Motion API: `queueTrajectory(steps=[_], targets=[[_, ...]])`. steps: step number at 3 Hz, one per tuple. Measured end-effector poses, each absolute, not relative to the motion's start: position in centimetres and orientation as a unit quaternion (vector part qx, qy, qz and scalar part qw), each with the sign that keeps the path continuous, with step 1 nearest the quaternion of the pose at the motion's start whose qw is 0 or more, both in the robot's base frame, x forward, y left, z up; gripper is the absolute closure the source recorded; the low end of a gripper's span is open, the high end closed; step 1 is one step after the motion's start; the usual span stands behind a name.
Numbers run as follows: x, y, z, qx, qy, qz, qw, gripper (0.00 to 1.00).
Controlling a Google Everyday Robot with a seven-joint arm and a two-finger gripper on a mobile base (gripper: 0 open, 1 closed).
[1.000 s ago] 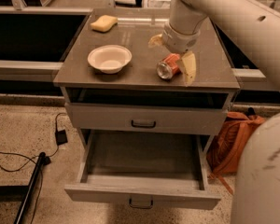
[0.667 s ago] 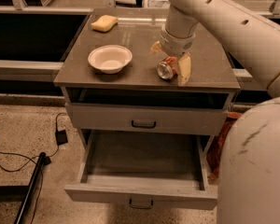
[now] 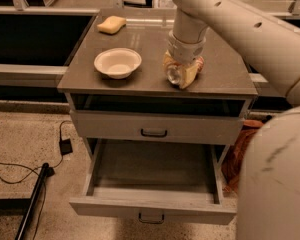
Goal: Place coke can into middle drawer
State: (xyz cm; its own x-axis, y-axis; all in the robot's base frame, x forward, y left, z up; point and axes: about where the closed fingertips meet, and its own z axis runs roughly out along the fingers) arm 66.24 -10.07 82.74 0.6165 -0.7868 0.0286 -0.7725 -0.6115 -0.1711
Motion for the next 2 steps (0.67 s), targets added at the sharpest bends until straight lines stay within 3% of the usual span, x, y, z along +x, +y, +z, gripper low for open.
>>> queueTrajectory(steps=[1,2], targets=[[63.8,-9.7,84.9,-0.873,0.476,-0.018,0.102,0.97],[59.4,-10.0,87.6,-0.828,0.544,0.026,0.132,1.00]])
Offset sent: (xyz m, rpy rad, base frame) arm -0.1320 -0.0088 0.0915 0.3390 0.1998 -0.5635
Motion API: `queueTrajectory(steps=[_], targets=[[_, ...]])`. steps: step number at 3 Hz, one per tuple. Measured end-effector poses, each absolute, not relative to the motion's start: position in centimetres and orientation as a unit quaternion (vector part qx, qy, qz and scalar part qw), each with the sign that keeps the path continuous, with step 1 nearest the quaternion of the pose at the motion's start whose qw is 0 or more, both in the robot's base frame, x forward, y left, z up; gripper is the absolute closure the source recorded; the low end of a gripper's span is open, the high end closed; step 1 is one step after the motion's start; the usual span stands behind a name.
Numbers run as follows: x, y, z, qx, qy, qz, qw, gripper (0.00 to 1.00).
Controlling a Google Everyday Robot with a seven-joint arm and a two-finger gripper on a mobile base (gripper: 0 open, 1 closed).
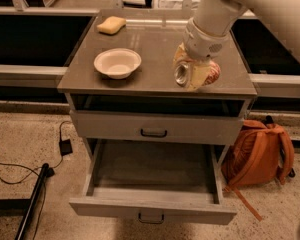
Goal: Place coke can into middle drawer
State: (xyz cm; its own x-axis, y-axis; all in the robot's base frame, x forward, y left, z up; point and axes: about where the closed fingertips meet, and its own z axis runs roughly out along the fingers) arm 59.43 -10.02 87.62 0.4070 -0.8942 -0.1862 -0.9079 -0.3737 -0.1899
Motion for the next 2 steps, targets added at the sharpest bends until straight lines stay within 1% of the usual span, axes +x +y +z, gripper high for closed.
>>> queueTrajectory(steps=[1,2], targets=[[54.1,-9.3,88.2,-0.774,0.611,0.090,0.139,1.00],[50.5,-8.2,86.7,-0.746,0.631,0.164,0.132,1.00]])
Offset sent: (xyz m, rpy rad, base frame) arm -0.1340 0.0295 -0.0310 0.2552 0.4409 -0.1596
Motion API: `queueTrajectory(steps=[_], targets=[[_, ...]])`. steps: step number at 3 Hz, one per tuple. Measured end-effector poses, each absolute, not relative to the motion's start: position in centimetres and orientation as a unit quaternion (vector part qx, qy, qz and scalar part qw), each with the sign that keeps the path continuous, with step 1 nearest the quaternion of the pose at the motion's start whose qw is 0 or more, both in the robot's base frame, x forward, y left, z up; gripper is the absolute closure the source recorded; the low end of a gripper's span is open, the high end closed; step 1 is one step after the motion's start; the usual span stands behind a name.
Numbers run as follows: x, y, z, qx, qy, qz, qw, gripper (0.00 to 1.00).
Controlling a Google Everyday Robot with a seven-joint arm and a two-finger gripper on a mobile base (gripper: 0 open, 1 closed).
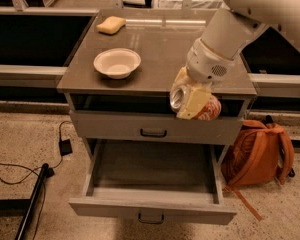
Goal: Place coke can into middle drawer
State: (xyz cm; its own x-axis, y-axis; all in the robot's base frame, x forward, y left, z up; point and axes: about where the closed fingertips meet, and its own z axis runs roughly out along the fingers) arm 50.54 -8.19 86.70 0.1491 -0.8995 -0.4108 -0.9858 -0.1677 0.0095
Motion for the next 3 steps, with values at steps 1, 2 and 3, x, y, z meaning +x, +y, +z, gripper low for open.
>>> queueTrajectory(steps=[1,2,3], targets=[[50.6,-7.7,86.2,-0.744,0.630,0.171,0.138,1.00],[50.7,-8.1,79.5,-0.718,0.652,0.196,0.146,1.00],[50.9,-8.6,72.8,-0.703,0.670,0.181,0.154,1.00]])
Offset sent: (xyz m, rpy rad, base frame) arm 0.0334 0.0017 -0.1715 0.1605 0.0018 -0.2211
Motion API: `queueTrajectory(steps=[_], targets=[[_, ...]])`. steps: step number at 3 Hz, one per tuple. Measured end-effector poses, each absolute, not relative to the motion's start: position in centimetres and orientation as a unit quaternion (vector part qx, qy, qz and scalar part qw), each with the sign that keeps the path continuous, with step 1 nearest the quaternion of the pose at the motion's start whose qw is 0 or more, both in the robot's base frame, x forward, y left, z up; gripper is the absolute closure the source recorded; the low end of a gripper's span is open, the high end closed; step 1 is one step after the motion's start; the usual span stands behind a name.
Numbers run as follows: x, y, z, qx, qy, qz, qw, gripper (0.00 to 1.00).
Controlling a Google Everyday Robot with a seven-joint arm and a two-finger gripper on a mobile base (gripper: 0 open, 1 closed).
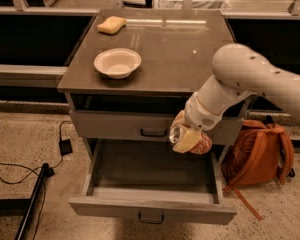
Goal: Place coke can into middle drawer
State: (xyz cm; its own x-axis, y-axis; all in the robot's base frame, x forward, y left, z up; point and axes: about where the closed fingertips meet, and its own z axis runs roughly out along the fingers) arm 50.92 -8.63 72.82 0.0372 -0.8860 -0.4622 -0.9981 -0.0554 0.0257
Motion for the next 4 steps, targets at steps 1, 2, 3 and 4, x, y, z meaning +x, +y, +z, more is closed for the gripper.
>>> queueTrajectory(steps=[1,2,3,4], targets=[[52.5,-8.0,72.4,-0.696,0.674,0.164,0.183,1.00],[52.3,-8.0,72.5,-0.691,0.676,0.163,0.196,1.00],[54.0,-7.1,68.0,-0.660,0.697,0.164,0.228,1.00],[56.1,-5.3,61.8,-0.639,0.701,0.181,0.259,1.00]])
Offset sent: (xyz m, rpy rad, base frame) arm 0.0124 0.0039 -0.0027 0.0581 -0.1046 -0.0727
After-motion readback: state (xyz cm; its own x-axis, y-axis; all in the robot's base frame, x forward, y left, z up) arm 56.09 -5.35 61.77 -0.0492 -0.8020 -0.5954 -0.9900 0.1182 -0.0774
